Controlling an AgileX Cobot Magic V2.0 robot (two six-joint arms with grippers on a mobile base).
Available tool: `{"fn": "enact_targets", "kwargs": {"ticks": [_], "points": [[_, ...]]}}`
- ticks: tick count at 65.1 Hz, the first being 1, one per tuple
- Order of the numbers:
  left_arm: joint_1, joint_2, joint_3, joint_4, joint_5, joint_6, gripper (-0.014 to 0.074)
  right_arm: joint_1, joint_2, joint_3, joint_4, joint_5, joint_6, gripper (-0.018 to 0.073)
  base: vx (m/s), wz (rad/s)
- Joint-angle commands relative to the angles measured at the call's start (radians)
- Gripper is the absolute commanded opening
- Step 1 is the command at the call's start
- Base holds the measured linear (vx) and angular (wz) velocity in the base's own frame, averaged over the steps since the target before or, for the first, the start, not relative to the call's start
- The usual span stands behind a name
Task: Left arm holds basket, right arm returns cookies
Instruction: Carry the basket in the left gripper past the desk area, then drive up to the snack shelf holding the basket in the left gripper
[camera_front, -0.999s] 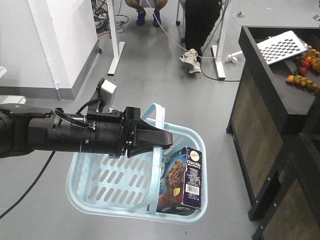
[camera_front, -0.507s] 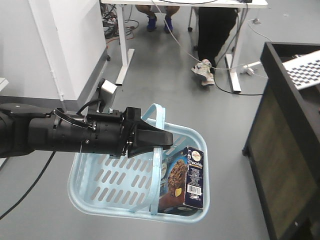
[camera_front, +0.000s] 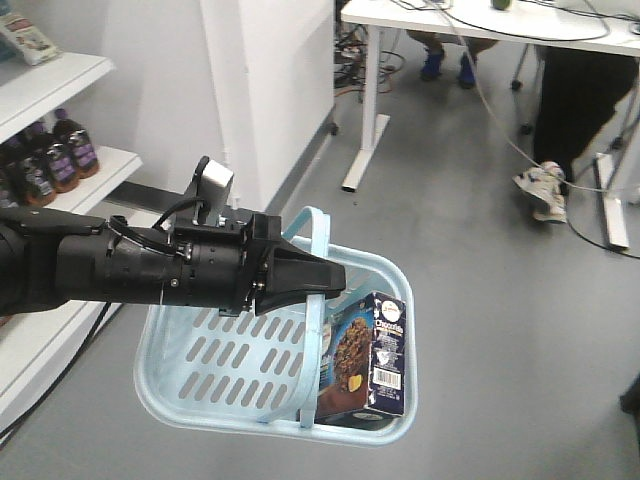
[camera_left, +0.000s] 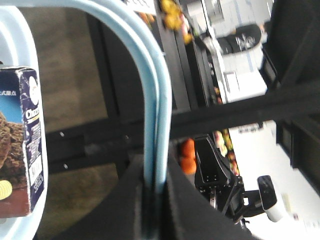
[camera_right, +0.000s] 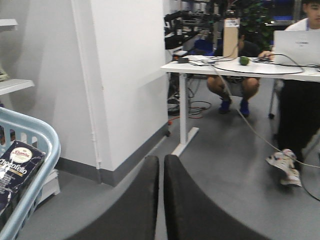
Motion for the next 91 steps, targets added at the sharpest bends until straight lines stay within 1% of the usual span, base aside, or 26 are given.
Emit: {"fn": "enact_targets", "kwargs": {"ticks": [1, 44, 91], "points": [[-0.006, -0.05, -0.031, -0.128, 0.064, 0.011, -0.0006, -0.002, -0.013, 0.017, -0.003, -0.073, 0.001, -0.0011, 0.32, 0.66], [-0.006, -0.05, -0.031, -0.128, 0.064, 0.011, -0.0006, -0.002, -0.013, 0.017, -0.003, -0.073, 0.001, -0.0011, 0.29, 0.66], [-0.006, -0.05, -0.031, -0.128, 0.064, 0.011, -0.0006, -0.002, -0.013, 0.017, -0.003, -0.073, 0.001, -0.0011, 0.19, 0.74]]}}
